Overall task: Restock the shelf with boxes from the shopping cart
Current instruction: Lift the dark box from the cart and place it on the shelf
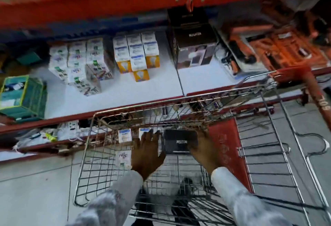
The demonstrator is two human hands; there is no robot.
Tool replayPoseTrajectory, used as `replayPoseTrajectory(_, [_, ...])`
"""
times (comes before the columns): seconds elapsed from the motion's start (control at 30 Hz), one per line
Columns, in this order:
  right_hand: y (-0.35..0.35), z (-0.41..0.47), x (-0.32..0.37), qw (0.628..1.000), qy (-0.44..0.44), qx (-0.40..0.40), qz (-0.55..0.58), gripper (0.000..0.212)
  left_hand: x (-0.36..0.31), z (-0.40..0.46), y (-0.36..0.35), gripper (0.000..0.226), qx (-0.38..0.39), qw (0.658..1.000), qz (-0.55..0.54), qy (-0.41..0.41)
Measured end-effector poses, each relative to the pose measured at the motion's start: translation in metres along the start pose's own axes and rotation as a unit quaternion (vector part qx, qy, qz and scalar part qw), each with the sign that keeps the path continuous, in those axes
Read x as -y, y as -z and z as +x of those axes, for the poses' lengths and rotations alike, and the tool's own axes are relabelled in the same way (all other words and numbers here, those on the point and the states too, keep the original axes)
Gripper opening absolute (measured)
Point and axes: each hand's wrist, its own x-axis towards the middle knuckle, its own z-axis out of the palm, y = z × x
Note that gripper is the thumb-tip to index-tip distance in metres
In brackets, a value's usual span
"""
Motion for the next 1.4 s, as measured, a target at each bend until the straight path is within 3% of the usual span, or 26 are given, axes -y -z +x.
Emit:
replayPoseTrajectory(0.17, [-0.021,0.017,-0.024,0.969,-0.165,0.136,0.124,0.019,-0.02,0.03,-0.042,0.05,0.059,0.964,-0.249,0.078])
replayPoseTrajectory(0.33, [-0.038,0.033,-0.059,0.935,-0.255,0.153,0.195,0.055,-0.024,0.037,-0.065,0.036,0.105,0.878,-0.4,0.239])
replayPoseTrajectory(0.4, [-0.02,0.031,-0.046,0.941,-0.241,0.142,0.192,0.048,-0.023,0.034,-0.057,0.031,0.078,0.864,-0.43,0.251])
replayPoseTrajectory(0.47, [0.014,0.021,-0.018,0.957,-0.197,0.116,0.181,0.026,-0.022,0.028,-0.036,0.008,0.049,0.859,-0.446,0.248])
replayPoseTrajectory(0.57, [0.067,0.006,0.009,0.961,-0.151,0.07,0.222,0.02,-0.031,0.015,0.021,0.017,0.003,0.855,-0.471,0.218])
replayPoseTrajectory(0.63, [0.101,0.003,0.025,0.965,-0.108,0.059,0.23,0.021,-0.037,0.005,0.062,0.005,-0.025,0.865,-0.463,0.193])
replayPoseTrajectory(0.9, [0.219,0.019,0.089,0.958,0.015,-0.052,0.281,0.017,-0.077,0.01,0.192,0.026,-0.111,0.833,-0.531,0.105])
replayPoseTrajectory(1.13, [0.243,0.084,0.099,0.97,0.005,-0.116,0.215,0.011,-0.116,0.096,0.184,0.038,-0.096,0.836,-0.535,0.08])
replayPoseTrajectory(1.4, [0.231,0.143,0.081,0.984,-0.02,-0.082,0.156,0.035,-0.132,0.169,0.156,0.042,-0.04,0.8,-0.585,0.128])
